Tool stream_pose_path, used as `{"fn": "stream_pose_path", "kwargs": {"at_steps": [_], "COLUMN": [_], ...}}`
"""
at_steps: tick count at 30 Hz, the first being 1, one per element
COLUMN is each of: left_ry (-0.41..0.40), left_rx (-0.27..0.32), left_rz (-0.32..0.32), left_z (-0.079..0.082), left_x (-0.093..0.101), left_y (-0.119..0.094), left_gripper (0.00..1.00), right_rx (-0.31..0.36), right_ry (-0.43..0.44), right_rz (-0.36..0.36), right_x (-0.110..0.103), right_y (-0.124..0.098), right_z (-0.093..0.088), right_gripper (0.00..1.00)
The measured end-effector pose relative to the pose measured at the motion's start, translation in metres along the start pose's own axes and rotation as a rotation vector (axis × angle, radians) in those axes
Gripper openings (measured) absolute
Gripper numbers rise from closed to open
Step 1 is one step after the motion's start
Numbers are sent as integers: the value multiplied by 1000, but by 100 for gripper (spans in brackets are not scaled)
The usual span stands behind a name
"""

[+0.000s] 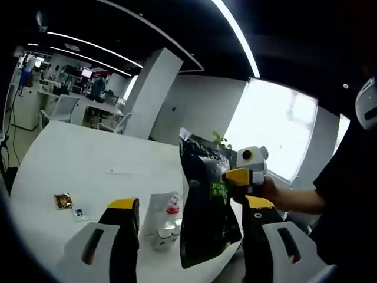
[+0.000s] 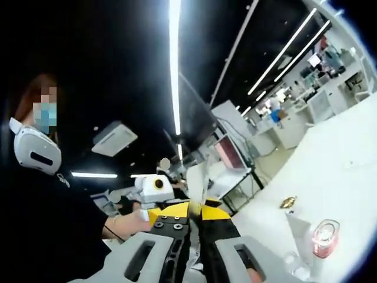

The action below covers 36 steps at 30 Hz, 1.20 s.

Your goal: Arrange the skincare products in the storage area until every visible bottle or jar stands upright without overlapping.

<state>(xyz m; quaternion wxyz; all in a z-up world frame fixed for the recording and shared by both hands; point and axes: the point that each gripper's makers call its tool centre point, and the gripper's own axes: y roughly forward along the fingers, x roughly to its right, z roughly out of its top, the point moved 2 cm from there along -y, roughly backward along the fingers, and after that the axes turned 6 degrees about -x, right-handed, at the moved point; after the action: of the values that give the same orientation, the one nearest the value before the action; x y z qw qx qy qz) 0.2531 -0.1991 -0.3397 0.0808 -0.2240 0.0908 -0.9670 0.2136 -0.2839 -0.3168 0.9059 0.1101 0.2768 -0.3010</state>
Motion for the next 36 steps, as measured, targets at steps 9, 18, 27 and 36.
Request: {"fn": "stream_pose_path", "kwargs": {"at_steps": [9,18,27,36], "left_ry": [6,-124,-289,-397], "left_rx": [-98,-137,-33,48], "left_rz": [-184,-279,-296,-332], "left_z": [-9,-24,-20,-17], "left_x": [24,32,28,30], "left_y": [11,17,18,12], "left_gripper": [56,20,0,0], "right_rx": [0,-19,18,55], "right_ry": [7,24,78,85], "right_rz": [15,24,-47,-71], "right_x": [-7,-9,6,6], "right_y": [-3,-7,-8,-2], "right_z": [-1,-5,1,-3], "right_gripper": [0,0,0,11]}}
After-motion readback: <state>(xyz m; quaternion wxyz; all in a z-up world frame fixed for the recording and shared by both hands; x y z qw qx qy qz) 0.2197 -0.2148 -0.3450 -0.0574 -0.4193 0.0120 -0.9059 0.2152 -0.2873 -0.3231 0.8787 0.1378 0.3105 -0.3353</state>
